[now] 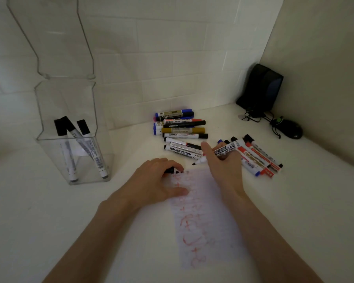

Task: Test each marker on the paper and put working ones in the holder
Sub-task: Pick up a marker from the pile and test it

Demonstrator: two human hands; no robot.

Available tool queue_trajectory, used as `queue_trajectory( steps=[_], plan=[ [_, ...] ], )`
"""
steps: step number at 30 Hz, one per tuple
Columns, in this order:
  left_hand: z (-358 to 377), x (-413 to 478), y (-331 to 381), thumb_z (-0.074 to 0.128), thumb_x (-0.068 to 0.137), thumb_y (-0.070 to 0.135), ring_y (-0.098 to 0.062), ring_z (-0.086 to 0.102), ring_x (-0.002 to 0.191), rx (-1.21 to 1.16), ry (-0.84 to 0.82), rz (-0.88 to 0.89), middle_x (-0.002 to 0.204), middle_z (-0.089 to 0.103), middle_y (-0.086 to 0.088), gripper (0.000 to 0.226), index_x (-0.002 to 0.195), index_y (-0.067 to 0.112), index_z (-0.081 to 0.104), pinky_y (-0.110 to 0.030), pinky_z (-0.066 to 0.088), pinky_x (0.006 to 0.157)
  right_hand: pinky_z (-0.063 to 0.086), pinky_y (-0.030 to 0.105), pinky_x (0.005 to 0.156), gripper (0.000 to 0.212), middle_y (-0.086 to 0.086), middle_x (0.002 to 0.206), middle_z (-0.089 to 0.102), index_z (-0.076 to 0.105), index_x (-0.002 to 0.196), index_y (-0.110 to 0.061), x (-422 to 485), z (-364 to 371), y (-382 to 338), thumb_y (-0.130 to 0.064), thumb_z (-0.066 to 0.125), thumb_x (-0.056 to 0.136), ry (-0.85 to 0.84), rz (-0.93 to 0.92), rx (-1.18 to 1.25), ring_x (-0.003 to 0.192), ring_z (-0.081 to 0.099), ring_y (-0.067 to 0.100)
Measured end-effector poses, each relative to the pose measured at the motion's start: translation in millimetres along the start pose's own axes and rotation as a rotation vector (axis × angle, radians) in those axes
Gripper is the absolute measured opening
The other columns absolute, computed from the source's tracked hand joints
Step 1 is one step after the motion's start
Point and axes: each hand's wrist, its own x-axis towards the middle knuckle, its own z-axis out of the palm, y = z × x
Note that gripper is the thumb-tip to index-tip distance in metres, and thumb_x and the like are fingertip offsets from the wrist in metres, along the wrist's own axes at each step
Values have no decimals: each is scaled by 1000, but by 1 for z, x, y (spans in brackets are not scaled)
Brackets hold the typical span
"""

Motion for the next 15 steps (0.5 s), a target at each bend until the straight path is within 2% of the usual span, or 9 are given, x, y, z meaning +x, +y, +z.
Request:
queue_trajectory(
  steps=[2,4,6,8,11,13,15],
  plan=[
    [-2,-1,0,73,77,63,-2,53,111,-63,-4,-39,121,57,19,60,130,39,55,-24,43,97,42,9,48,21,-11,52,56,65,78,-9,-1,-1,-4,-23,75,90,-17,-5,9,48,50,-2],
    [-4,-3,-1,62,93,48,-1,53,111,-205,22,-61,123,56,14,50,140,33,49,-26,44,99,44,17,48,16,-7,55,61,64,83,-15,-4,-3,-8,-20,78,89,-63,34,77,48,53,5],
    [-4,-3,-5,46,105,31,-1,53,101,-284,82,-9,113,56,11,42,146,25,45,-23,43,93,46,23,49,19,3,61,64,65,87,-11,-7,-4,-14,-23,81,88,-116,64,157,49,53,13],
    [-3,-1,-8,45,105,23,-2,56,96,-284,147,24,108,59,12,42,147,22,47,-16,40,86,49,25,51,23,6,65,66,66,86,-11,-9,-4,-17,-27,83,86,-150,78,197,51,55,15],
    [-6,1,-4,60,99,20,-10,66,86,-397,198,-28,108,70,10,31,129,28,59,-19,48,80,49,27,53,25,6,65,66,65,84,-15,-12,-2,-21,-31,84,84,-193,107,225,52,55,16],
    [-6,1,-1,67,95,17,-13,68,81,-512,222,-47,104,73,7,19,111,21,59,-23,51,74,49,29,53,25,7,65,65,65,84,-14,-14,-1,-22,-30,85,83,-221,116,236,52,55,16],
    [-7,2,-1,69,93,15,-14,70,84,-551,249,-30,101,75,7,16,104,17,58,-25,51,71,50,29,54,24,8,66,66,67,83,-13,-15,0,-22,-29,85,83,-248,113,236,53,55,16]
  ],
)
